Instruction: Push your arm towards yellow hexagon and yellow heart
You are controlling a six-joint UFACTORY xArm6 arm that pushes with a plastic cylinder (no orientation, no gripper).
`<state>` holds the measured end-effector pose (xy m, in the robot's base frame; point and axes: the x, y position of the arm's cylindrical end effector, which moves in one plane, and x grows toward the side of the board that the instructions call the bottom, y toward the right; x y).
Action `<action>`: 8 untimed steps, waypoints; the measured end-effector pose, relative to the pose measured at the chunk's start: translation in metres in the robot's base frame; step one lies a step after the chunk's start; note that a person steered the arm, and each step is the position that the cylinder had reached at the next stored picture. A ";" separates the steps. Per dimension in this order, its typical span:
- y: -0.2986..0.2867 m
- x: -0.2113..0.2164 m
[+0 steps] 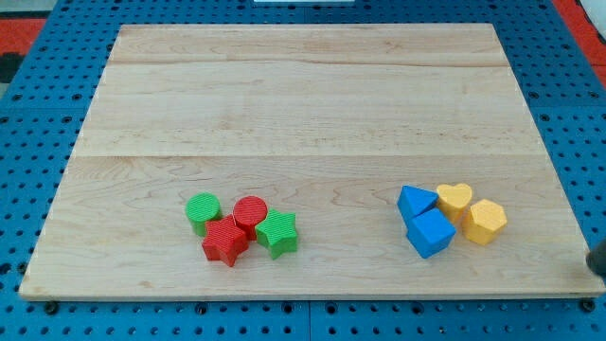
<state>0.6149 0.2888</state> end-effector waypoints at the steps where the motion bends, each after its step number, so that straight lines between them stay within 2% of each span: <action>1: -0.007 0.000; 2: -0.009 -0.001; 3: -0.015 -0.029; 4: -0.055 -0.044; 5: -0.064 -0.007; 6: -0.094 -0.086; 7: -0.147 -0.112; 8: -0.158 -0.166</action>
<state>0.4487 0.1313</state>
